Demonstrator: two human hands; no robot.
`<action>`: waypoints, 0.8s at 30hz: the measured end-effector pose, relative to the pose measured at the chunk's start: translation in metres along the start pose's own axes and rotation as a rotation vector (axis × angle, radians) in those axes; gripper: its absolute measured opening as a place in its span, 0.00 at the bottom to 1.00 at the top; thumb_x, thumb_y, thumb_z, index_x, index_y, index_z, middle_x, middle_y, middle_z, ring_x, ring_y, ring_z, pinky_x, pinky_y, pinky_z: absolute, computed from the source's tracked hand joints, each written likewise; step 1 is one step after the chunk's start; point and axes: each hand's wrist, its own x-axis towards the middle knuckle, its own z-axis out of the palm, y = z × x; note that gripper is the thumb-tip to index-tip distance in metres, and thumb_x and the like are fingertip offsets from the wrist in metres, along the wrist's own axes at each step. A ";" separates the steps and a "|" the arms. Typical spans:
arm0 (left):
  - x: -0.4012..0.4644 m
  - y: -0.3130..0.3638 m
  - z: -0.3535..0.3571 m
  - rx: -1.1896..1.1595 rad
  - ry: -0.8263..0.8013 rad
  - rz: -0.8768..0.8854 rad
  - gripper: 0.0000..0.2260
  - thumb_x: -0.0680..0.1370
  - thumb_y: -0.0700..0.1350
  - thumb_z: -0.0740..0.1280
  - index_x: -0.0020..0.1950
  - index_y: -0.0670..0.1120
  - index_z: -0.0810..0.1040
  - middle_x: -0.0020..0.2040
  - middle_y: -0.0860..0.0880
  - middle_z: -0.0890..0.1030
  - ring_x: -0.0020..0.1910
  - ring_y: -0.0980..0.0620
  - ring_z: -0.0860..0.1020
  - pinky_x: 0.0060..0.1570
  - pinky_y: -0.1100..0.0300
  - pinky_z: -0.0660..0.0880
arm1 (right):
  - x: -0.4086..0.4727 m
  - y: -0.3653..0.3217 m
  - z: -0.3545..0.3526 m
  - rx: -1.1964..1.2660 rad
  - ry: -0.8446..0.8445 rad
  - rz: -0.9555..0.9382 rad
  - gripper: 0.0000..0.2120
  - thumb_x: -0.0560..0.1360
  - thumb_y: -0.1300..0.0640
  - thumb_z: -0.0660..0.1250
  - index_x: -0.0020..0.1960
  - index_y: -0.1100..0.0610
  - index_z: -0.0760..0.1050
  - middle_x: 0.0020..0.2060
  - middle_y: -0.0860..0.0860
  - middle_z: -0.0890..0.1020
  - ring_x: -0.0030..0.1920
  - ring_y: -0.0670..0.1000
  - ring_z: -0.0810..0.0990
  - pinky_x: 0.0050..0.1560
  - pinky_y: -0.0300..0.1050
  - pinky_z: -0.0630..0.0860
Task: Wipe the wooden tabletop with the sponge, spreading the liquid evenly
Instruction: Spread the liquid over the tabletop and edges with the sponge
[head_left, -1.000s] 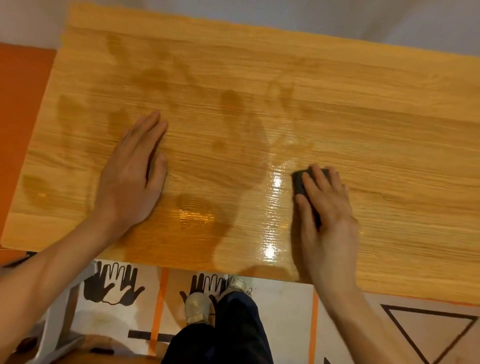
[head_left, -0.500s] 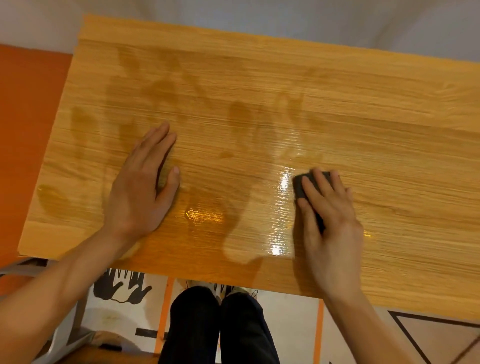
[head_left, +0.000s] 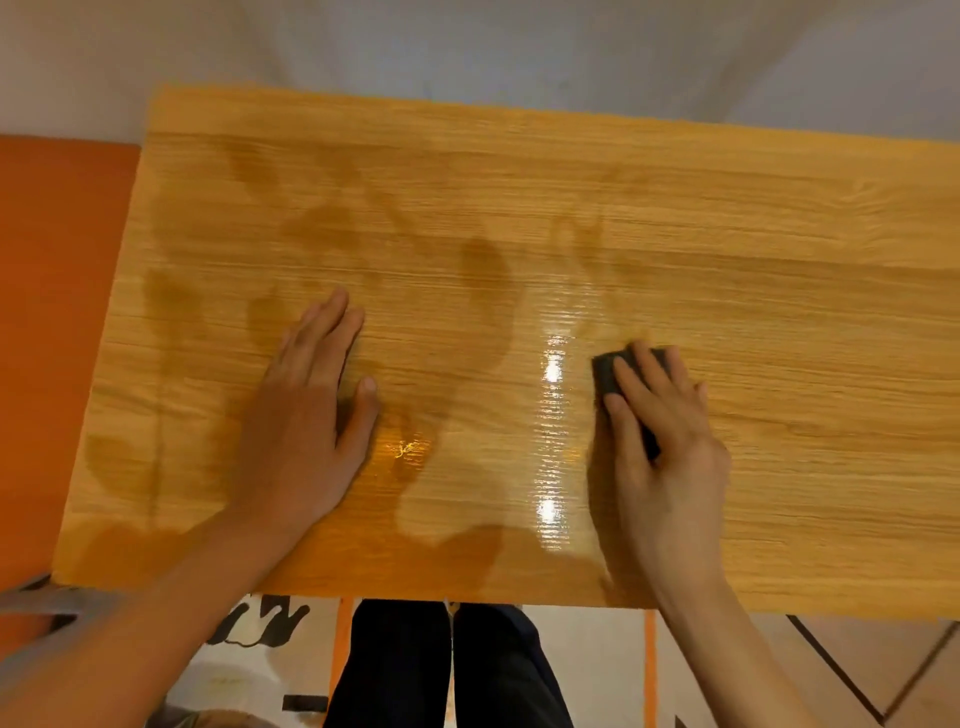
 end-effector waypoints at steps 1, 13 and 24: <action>0.000 0.000 -0.001 0.001 -0.010 0.000 0.26 0.84 0.53 0.54 0.81 0.47 0.60 0.82 0.53 0.57 0.80 0.61 0.50 0.79 0.66 0.43 | 0.000 -0.010 0.011 0.000 0.019 0.032 0.16 0.80 0.61 0.63 0.67 0.56 0.74 0.70 0.49 0.72 0.76 0.46 0.59 0.79 0.51 0.52; 0.061 -0.023 -0.022 -0.044 0.064 0.060 0.24 0.83 0.50 0.58 0.78 0.43 0.67 0.80 0.47 0.64 0.79 0.48 0.61 0.77 0.56 0.56 | 0.023 0.003 -0.001 -0.102 0.038 -0.043 0.16 0.81 0.60 0.62 0.68 0.56 0.73 0.70 0.49 0.71 0.76 0.48 0.61 0.77 0.57 0.54; 0.103 -0.045 -0.012 0.044 0.069 0.178 0.24 0.83 0.52 0.55 0.78 0.44 0.65 0.80 0.46 0.63 0.79 0.46 0.60 0.77 0.49 0.59 | 0.045 -0.067 0.078 -0.142 -0.122 -0.320 0.16 0.79 0.61 0.64 0.67 0.56 0.75 0.69 0.52 0.74 0.74 0.53 0.66 0.77 0.51 0.56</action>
